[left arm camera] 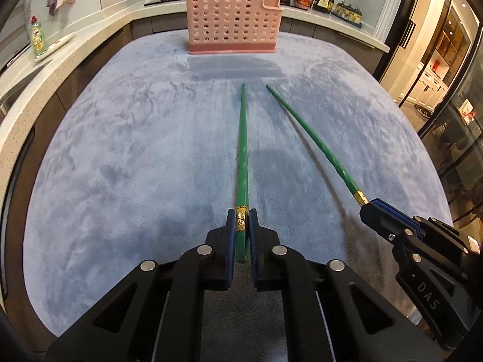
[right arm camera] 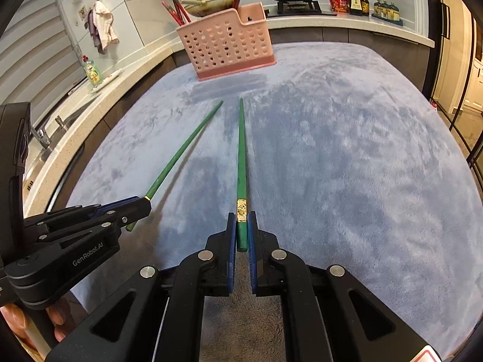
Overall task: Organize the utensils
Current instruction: 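Close the left tool on one green chopstick while the right tool grasps the other, then lift both green chopsticks upright and carry them over the pink caddy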
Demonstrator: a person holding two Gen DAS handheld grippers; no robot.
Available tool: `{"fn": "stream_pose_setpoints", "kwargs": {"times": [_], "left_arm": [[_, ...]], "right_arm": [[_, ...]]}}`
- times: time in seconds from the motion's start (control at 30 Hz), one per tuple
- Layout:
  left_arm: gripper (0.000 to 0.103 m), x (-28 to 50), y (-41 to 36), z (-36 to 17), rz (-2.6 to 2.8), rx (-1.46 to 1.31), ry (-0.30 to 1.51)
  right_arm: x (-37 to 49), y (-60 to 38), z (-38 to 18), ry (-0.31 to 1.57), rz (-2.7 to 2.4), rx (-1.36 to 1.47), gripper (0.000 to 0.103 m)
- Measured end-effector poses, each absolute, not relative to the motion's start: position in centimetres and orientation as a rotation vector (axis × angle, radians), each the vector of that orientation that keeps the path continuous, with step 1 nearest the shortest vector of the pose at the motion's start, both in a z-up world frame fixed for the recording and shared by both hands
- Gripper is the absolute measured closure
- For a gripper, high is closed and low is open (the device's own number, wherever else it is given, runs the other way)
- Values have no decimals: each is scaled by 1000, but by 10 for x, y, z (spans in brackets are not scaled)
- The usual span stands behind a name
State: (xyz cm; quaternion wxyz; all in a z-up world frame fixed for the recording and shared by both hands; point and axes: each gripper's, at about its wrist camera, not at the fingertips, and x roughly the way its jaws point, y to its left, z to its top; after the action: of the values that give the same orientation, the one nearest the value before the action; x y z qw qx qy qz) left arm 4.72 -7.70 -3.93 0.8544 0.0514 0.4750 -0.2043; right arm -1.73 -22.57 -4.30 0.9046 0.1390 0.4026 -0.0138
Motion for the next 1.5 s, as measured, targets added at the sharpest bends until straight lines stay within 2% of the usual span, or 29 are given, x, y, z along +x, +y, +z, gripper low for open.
{"fn": "stream_pose_setpoints", "kwargs": {"times": [0.47, 1.0, 1.5], "left_arm": [[96, 70, -70, 50, -405, 70, 811], [96, 150, -63, 138, -412, -7, 656], [96, 252, -73, 249, -346, -59, 402]], "right_arm": [[6, -249, 54, 629, -30, 314, 96], [70, -256, 132, 465, 10, 304, 96], [182, -272, 237, 236, -2, 306, 96]]}}
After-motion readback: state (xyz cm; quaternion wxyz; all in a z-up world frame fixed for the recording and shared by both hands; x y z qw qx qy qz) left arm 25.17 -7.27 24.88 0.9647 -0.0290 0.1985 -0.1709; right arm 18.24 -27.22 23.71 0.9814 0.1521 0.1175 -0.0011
